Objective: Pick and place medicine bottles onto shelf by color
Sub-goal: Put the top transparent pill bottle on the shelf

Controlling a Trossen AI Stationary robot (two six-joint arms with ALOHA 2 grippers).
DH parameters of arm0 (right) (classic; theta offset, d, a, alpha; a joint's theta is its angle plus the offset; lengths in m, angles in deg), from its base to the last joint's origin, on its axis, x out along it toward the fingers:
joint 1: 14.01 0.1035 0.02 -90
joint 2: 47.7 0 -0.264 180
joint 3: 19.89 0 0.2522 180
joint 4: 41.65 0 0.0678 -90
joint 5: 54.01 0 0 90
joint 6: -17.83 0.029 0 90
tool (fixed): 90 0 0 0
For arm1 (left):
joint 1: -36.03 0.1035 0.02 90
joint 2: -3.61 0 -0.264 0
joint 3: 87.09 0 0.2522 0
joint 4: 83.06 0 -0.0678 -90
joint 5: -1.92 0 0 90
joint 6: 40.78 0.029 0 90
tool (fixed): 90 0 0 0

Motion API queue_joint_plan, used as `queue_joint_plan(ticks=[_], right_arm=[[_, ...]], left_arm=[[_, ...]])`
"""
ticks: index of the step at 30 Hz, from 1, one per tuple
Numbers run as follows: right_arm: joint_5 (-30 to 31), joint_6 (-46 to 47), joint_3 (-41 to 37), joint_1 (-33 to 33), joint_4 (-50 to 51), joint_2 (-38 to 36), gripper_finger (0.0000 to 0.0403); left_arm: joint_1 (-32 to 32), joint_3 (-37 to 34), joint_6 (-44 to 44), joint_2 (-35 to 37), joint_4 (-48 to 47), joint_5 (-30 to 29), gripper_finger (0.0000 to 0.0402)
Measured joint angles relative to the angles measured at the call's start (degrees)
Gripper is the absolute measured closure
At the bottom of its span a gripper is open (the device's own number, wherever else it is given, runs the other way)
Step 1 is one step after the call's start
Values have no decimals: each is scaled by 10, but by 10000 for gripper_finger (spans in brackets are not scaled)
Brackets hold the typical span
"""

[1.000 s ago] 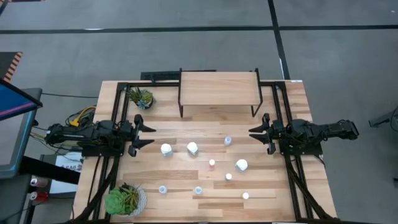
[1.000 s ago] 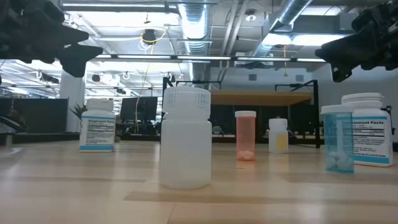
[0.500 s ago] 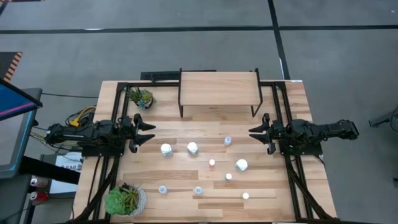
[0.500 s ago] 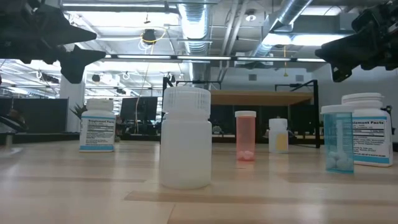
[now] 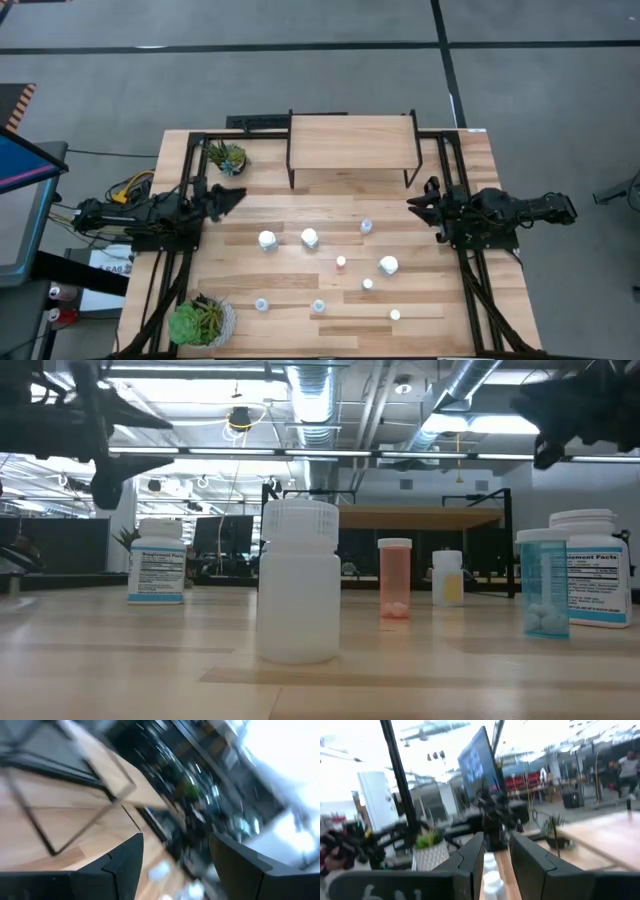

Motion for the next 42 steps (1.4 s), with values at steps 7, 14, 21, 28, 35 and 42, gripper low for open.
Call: queue_joint_plan(ticks=[7,14,21,28,35,42], right_arm=[[6,11,40,-4,-125,0,278],[18,47,121,-16,-36,35,188],[18,47,166,-16,-25,64,139],[18,49,268,-17,127,152,151],[18,118,413,-52,382,310,158],[-12,143,525,-89,544,453,158]], left_arm=[[0,5,38,-10,91,-17,187],[0,134,261,-113,86,1,187],[0,297,328,-251,-96,14,187],[0,403,299,-358,-238,40,187],[0,424,294,-406,-250,57,187],[0,425,294,-417,-251,67,187]])
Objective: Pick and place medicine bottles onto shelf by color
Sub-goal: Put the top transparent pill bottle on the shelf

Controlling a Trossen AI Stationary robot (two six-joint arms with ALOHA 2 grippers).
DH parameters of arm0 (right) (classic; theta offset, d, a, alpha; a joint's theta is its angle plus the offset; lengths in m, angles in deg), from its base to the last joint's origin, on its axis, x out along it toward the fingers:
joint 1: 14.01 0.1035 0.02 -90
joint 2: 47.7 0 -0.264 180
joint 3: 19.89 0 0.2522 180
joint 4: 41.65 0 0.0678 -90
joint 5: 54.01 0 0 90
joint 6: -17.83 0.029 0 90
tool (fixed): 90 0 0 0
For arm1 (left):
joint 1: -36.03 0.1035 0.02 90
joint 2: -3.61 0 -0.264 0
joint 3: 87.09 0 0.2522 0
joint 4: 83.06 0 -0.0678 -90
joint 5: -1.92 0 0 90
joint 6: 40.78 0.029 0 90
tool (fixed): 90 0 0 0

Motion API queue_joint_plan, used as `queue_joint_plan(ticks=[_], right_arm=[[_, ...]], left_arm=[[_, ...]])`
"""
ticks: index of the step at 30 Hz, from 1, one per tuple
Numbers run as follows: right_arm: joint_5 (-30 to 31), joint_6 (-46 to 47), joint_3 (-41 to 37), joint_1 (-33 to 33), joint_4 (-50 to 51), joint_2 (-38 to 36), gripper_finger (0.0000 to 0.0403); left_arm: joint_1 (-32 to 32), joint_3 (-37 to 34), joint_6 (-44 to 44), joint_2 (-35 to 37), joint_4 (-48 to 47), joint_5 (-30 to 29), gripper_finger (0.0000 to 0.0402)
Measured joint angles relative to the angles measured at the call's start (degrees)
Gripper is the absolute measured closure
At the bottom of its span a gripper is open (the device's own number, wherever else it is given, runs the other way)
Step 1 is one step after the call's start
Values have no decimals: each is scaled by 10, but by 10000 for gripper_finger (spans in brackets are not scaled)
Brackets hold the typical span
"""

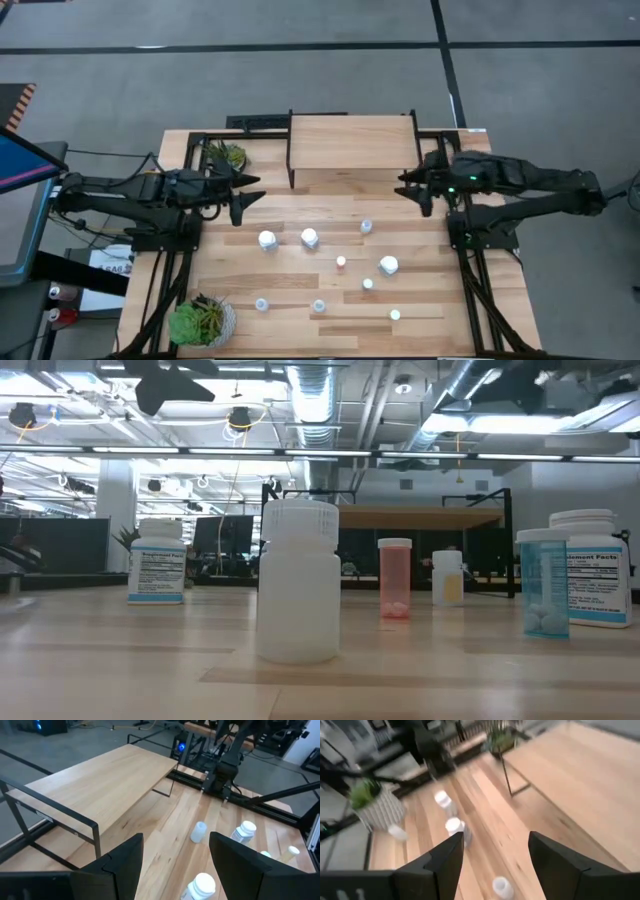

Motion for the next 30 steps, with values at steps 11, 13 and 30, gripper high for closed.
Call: queue_joint_plan(ticks=[11,13,30], right_arm=[[-72,-41,42,-12,78,172,158],[-77,-44,42,-12,80,196,158],[-123,-114,42,4,130,397,158]], left_arm=[[0,0,1,0,-4,-2,187],[0,0,1,0,-6,-3,187],[0,0,28,0,-10,-34,187]])
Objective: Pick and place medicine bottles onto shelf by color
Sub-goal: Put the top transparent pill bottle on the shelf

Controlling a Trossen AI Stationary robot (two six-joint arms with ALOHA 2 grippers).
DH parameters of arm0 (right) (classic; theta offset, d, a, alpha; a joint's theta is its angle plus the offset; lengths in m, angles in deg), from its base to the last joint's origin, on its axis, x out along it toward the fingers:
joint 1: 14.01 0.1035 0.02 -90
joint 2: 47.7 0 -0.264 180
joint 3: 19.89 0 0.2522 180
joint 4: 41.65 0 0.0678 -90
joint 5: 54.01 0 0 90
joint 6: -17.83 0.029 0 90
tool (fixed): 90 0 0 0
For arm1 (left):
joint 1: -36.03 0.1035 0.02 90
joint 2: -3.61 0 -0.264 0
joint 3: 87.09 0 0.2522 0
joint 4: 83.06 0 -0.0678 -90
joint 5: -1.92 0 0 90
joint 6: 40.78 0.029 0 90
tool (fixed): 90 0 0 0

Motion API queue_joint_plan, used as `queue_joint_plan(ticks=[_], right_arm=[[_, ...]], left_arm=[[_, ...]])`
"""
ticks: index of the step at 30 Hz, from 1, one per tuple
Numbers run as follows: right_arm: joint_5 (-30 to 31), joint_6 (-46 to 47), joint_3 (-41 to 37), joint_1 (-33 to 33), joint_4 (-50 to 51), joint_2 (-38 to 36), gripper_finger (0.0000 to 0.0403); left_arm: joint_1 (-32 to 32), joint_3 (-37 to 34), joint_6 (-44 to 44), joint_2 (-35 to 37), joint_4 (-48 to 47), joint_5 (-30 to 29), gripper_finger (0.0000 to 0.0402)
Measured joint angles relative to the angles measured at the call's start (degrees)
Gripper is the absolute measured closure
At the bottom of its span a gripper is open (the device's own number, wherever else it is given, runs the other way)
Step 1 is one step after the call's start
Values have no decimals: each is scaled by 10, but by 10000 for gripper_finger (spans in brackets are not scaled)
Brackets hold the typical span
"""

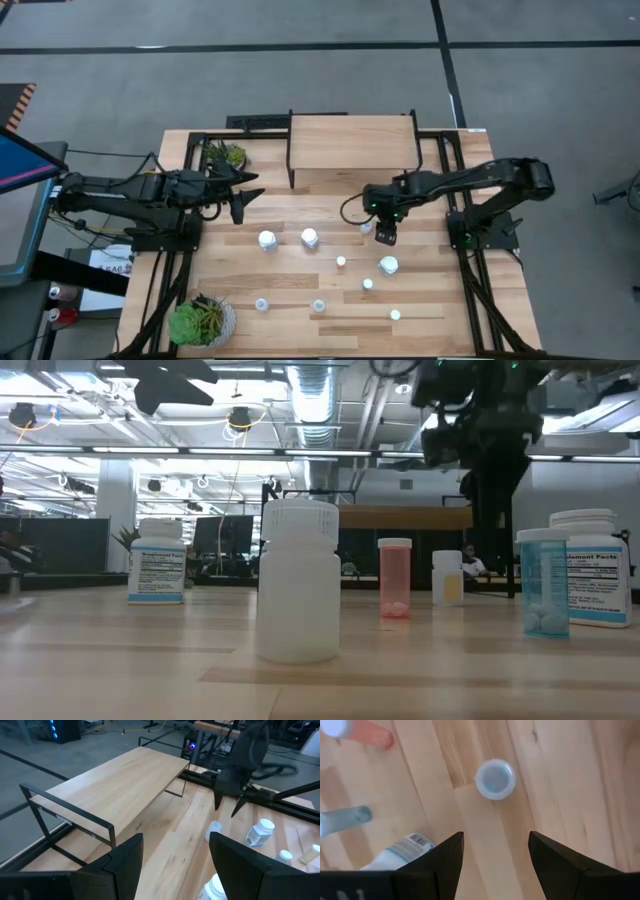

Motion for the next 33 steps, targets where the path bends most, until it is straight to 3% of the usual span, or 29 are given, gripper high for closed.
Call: queue_joint_plan(ticks=[13,33], right_arm=[[16,-55,6,0,-32,91,158],[19,-154,12,-1,-94,89,159]], left_arm=[[0,0,3,0,0,-14,187],[0,0,4,0,0,-14,187]])
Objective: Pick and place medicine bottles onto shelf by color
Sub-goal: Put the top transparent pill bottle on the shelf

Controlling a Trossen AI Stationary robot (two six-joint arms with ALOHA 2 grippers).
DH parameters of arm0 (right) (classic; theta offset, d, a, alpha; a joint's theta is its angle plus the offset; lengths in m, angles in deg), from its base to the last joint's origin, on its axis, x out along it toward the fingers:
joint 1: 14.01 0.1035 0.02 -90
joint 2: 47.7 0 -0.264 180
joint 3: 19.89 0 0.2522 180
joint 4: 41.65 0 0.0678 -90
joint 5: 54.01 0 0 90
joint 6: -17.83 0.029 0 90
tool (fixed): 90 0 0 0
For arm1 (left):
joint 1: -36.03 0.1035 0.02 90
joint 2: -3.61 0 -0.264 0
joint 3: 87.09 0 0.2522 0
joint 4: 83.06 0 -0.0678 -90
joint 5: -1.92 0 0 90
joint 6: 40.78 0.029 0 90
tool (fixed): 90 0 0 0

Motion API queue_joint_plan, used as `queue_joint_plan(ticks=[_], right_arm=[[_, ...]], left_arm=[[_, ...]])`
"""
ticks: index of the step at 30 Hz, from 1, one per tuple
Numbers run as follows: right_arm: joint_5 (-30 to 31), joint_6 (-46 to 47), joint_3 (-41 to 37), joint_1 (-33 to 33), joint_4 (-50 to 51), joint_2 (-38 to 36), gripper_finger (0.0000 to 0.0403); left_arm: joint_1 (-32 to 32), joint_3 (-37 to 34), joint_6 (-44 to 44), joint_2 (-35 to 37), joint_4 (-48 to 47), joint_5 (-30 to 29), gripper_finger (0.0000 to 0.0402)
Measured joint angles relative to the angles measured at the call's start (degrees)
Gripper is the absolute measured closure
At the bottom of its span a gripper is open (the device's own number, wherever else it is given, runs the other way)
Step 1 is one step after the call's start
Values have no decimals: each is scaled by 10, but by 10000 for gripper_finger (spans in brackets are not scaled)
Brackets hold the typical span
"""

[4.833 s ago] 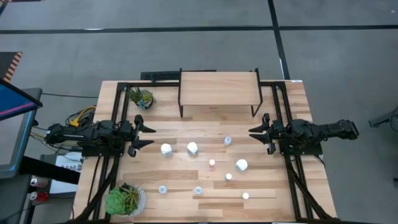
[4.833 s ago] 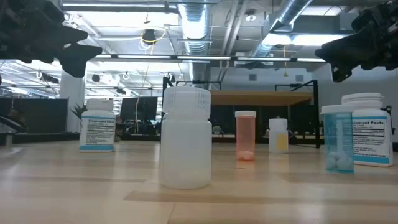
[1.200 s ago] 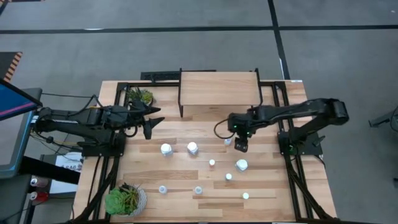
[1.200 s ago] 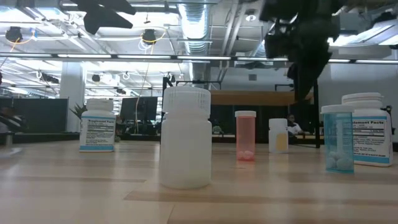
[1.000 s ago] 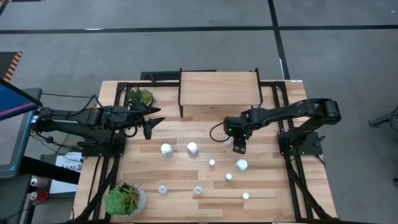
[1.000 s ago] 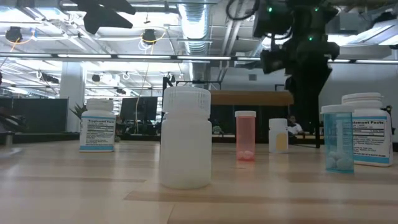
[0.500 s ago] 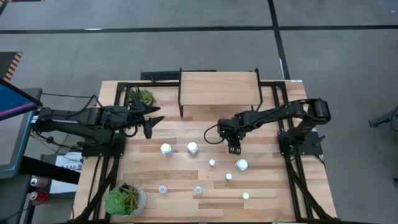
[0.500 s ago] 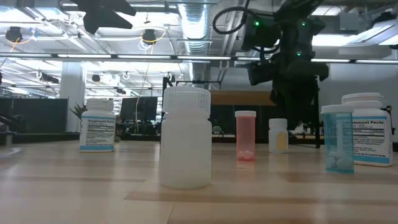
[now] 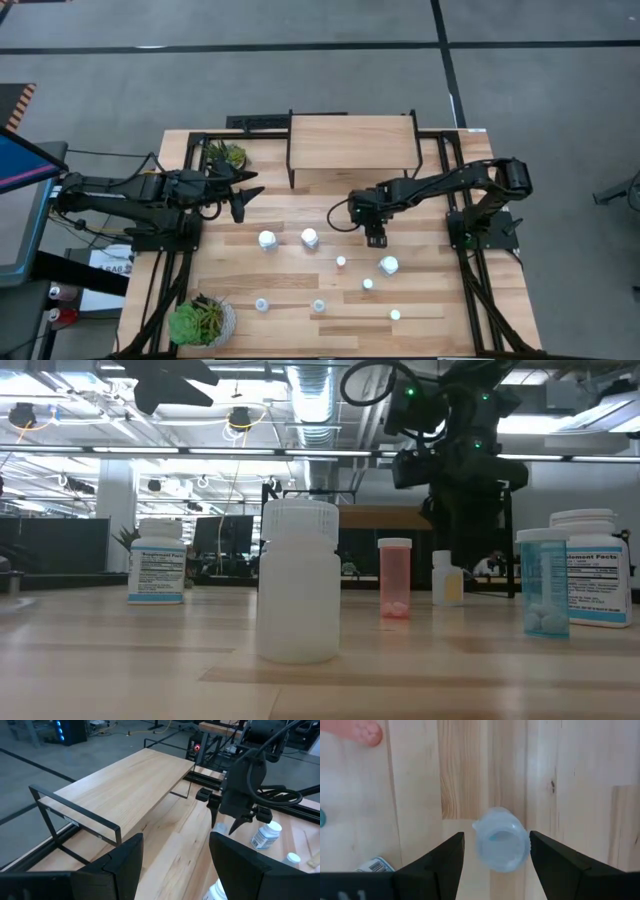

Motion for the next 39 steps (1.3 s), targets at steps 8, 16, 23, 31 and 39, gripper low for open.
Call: queue_joint_plan(ticks=[8,16,23,31,39], right_arm=[[0,-2,0,0,-10,0,159],[0,6,0,0,-10,0,209],[-9,74,11,0,20,-12,285],[-18,60,166,-54,175,-60,285],[28,-18,329,-217,292,-77,283]], left_arm=[[0,0,0,0,0,0,187],[0,0,0,0,0,0,187],[0,0,0,0,0,0,187],[0,0,-1,0,0,0,187],[0,0,-3,0,0,0,187]])
